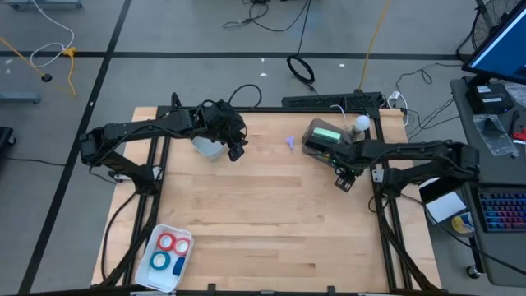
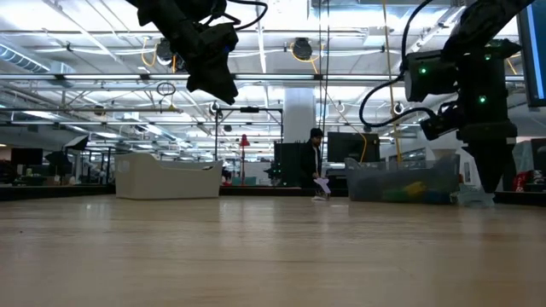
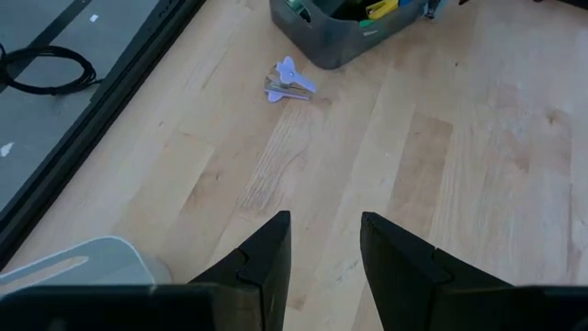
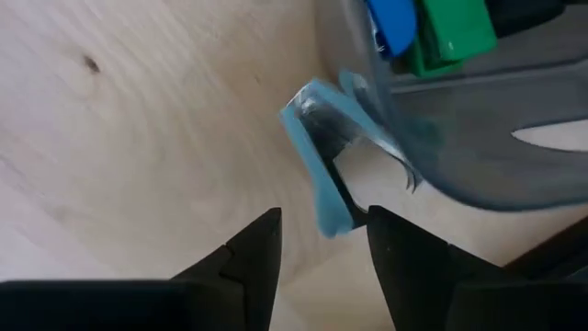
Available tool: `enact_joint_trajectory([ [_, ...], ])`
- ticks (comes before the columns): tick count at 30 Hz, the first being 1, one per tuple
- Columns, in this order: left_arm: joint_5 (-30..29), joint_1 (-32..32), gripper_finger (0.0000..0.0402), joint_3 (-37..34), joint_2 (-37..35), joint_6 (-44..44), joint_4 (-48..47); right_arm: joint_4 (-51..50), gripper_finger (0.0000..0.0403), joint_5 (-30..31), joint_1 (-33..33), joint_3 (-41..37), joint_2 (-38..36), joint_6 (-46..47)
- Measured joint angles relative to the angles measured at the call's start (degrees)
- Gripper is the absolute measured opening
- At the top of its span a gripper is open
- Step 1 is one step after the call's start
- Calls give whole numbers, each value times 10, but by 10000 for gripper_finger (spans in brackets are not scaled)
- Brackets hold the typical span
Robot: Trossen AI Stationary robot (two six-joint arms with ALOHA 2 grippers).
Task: Pick and place Stapler, Stapler remover, tape
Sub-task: Put the light blue staple remover into the grey bin
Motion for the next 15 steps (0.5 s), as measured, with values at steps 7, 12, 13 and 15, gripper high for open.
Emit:
enact_joint_trajectory([
  [7,0,0,131,0,0,0,0,24,143,0,0,0,41,-6],
  [12,0,0,131,0,0,0,0,14,115,-4,0,0,72,-1],
  [13,0,0,131,0,0,-1,0,9,104,-4,0,0,75,0],
  [15,0,0,131,0,0,-1,0,6,77,-5,0,0,80,0],
])
